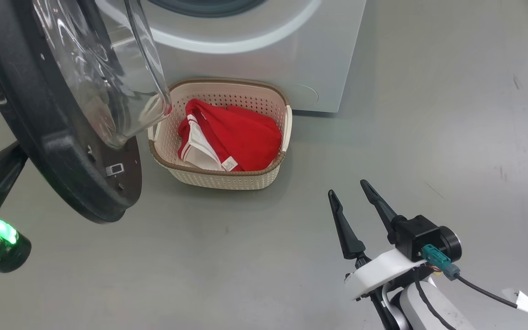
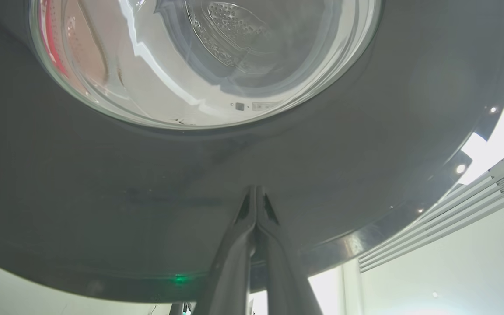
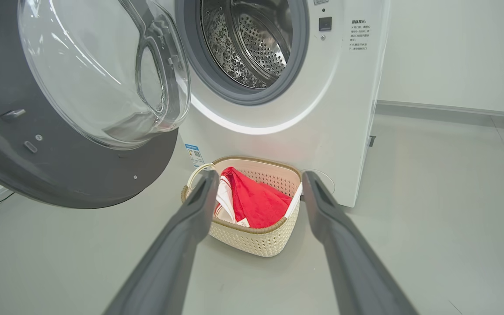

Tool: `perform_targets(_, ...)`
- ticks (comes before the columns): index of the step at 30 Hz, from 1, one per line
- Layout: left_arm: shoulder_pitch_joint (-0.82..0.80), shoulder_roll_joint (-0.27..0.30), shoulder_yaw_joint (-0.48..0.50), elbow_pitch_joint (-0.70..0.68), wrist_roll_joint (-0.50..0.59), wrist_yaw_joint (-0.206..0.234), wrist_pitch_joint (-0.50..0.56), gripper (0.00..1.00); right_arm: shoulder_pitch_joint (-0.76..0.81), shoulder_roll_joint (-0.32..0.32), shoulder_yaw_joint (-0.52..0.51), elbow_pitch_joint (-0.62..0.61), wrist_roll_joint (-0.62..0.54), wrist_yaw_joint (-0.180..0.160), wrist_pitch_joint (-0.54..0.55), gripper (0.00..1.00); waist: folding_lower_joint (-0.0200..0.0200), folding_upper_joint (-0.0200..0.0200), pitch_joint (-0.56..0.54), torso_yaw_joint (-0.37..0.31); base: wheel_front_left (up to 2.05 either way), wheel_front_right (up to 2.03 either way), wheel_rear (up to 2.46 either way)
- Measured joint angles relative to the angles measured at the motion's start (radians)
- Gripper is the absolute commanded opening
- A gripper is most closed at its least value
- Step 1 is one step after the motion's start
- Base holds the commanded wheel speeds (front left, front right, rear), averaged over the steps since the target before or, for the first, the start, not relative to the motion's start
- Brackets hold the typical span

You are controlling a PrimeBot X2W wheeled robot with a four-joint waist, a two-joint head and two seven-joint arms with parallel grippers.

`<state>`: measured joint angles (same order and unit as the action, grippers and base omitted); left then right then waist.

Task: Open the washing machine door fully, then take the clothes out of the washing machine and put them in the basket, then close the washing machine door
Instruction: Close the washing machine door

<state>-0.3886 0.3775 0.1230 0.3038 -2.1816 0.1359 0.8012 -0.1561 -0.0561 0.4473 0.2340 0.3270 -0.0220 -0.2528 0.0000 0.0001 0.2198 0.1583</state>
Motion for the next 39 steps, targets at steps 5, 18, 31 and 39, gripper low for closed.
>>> perform_targets(5, 0.001, 0.000, -0.016, -0.013, -0.001, 0.000, 0.000, 0.00, 0.000, 0.000, 0.006, -0.001, 0.007, -0.007, 0.000, 1.00, 0.0000, 0.0000, -0.003, -0.024, 0.00, 0.00, 0.00)
perform_targets(18, 0.025, -0.027, -0.066, -0.041, -0.019, 0.000, -0.015, 0.00, 0.000, 0.000, 0.015, -0.014, 0.026, -0.016, 0.000, 1.00, 0.0000, 0.0000, -0.009, -0.116, 0.00, 0.00, 0.00)
perform_targets(31, 0.022, -0.047, -0.101, -0.064, -0.029, 0.000, -0.069, 0.00, 0.001, 0.000, 0.018, -0.032, 0.039, -0.032, 0.000, 1.00, 0.0000, 0.0000, 0.008, -0.197, 0.00, 0.00, 0.00)
perform_targets(39, -0.005, -0.048, -0.082, -0.052, -0.034, 0.000, -0.173, 0.00, 0.008, 0.000, 0.020, -0.059, 0.044, -0.042, 0.000, 1.00, 0.0000, 0.0000, 0.022, -0.304, 0.00, 0.00, 0.00)
